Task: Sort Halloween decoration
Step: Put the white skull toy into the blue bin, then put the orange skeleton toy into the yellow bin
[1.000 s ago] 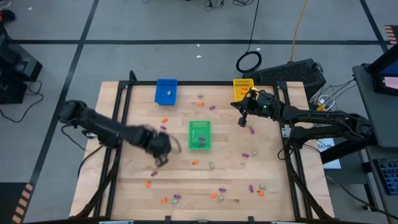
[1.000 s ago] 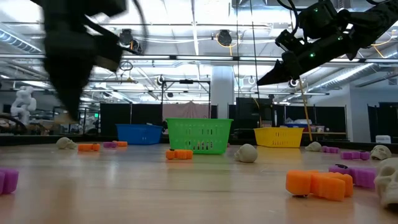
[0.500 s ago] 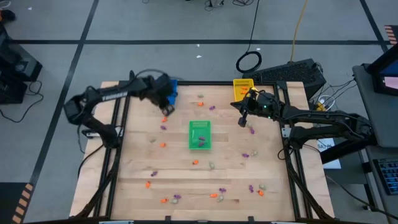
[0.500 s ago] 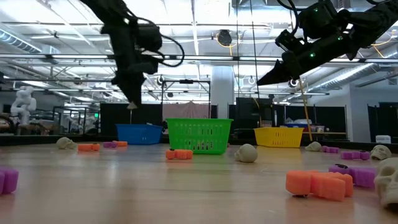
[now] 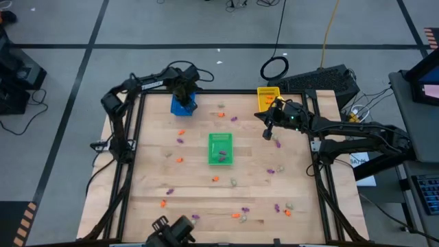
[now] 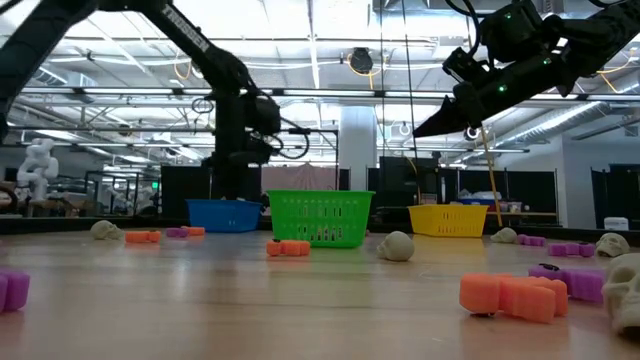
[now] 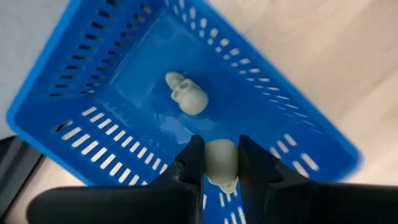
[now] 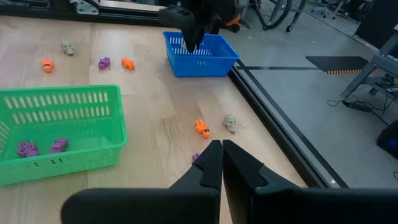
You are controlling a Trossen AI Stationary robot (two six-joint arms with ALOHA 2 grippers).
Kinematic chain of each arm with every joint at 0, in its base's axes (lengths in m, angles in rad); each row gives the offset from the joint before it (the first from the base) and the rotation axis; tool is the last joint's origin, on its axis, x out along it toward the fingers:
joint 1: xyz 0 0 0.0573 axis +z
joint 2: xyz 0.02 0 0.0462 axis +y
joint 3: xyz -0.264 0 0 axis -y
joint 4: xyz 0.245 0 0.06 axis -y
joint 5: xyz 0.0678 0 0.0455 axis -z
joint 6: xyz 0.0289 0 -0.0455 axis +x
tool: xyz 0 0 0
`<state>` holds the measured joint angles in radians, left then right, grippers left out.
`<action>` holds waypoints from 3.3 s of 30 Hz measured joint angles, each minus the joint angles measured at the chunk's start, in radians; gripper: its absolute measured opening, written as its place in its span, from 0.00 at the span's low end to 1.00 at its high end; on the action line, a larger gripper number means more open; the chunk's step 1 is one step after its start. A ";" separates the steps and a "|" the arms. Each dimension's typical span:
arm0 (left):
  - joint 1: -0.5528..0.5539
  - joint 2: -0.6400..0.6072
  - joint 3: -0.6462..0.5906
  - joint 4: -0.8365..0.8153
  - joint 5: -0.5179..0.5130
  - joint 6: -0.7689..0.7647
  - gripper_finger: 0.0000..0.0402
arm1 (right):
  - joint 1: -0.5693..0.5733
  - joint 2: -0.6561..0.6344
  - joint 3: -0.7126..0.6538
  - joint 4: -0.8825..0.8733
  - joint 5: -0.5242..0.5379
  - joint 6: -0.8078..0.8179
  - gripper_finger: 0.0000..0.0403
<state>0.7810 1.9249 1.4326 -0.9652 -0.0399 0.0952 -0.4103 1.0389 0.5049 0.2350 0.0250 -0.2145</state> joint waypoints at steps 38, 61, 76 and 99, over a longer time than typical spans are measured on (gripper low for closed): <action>0.012 -0.012 0.000 0.074 -0.031 -0.014 0.29 | 0.000 0.000 0.000 -0.008 0.000 -0.007 0.00; -0.450 -0.523 -0.734 1.234 -0.051 -0.088 0.03 | 0.086 0.000 0.074 -0.219 0.052 0.058 0.00; -0.590 -0.535 -0.820 1.447 -0.075 -0.006 0.03 | 0.558 0.000 0.209 -0.923 0.128 0.761 0.00; -0.592 -0.535 -0.819 1.456 -0.075 0.023 0.03 | 1.255 0.371 0.362 -0.820 -0.083 1.742 0.08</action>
<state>0.1894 1.3904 0.6132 0.4906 -0.1150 0.1184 0.8448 1.4104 0.8667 -0.5848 -0.0578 1.5273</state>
